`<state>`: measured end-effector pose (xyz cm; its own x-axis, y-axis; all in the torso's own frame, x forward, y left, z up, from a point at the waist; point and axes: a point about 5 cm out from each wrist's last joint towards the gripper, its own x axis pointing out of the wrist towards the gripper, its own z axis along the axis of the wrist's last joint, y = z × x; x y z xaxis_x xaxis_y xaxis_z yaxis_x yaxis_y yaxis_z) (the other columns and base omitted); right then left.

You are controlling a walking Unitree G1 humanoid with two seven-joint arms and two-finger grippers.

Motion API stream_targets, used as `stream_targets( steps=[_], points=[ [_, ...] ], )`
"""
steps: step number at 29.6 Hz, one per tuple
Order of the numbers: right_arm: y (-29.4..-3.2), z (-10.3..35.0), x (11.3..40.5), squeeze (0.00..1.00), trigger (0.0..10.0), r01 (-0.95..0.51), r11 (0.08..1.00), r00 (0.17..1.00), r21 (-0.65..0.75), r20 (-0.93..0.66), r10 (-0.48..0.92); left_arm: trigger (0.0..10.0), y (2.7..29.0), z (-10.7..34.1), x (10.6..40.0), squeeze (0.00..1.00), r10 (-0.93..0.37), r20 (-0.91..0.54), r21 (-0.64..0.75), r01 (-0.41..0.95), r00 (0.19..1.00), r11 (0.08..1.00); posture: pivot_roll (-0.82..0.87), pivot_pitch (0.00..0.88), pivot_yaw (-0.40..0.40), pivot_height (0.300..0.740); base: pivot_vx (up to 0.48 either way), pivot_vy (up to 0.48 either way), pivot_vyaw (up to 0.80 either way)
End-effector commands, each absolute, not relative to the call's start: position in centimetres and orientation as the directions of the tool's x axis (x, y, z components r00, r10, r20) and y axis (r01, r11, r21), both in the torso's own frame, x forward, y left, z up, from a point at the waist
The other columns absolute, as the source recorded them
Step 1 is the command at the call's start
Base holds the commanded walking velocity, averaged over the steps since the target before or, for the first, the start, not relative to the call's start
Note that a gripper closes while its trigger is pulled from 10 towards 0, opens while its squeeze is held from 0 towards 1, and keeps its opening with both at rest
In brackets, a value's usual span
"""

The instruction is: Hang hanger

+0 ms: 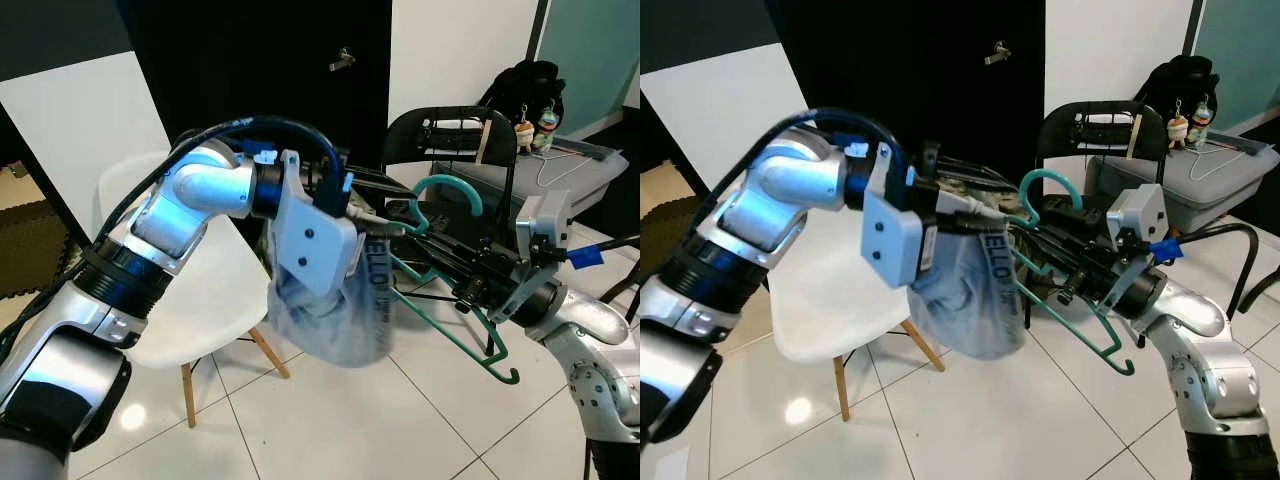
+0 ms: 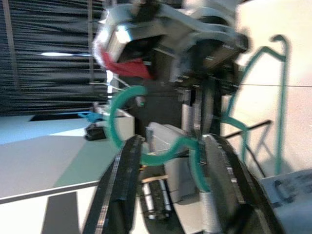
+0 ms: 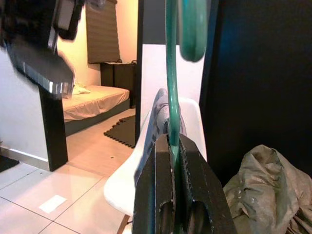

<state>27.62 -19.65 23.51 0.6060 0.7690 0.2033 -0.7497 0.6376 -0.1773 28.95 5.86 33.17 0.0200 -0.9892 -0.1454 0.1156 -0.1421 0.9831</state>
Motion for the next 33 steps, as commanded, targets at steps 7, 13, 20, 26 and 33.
stream_targets(
  steps=[7, 13, 20, 26, 33],
  points=[
    [-19.1, 24.0, 27.7, 0.0, 10.0, -0.756, 0.63, 0.584, -0.176, 0.254, 0.771, 10.0, 6.7, 33.2, 30.2, 0.0, -0.987, -0.113, 0.991, 0.087, 0.115, -0.103, -0.05, 0.0, 0.113, 0.74, 0.0, 0.0, 0.0],
    [-20.2, 26.8, 27.7, 0.0, 10.0, -0.751, 0.653, 0.548, -0.098, 0.46, 0.699, 10.0, 9.2, 36.8, 32.2, 0.0, -0.899, 0.29, 0.933, 0.113, 0.328, 0.343, -0.04, 0.0, 0.112, 0.74, 0.0, 0.0, 0.0],
    [-21.8, 28.1, 28.1, 0.0, 10.0, -0.725, 0.688, 0.561, -0.035, 0.551, 0.618, 10.0, 11.5, 35.1, 34.0, 0.0, -0.611, 0.579, 0.631, 0.178, 0.539, 0.755, -0.04, 0.0, 0.086, 0.74, 0.0, 0.0, 0.0],
    [-22.0, 28.5, 29.5, 0.0, 10.0, -0.692, 0.722, 0.602, -0.002, 0.551, 0.578, 10.0, 9.0, 30.7, 32.9, 0.0, -0.518, 0.595, 0.397, 0.336, 0.614, 0.854, -0.03, 0.0, 0.064, 0.74, 0.0, 0.0, 0.0],
    [-21.1, 28.6, 31.4, 0.0, 10.0, -0.639, 0.769, 0.666, 0.002, 0.5, 0.553, 10.0, 4.5, 26.9, 30.3, 0.0, -0.61, 0.521, 0.258, 0.57, 0.597, 0.78, -0.02, 0.0, 0.054, 0.74, 0.0, 0.0, 0.0]
  ],
)
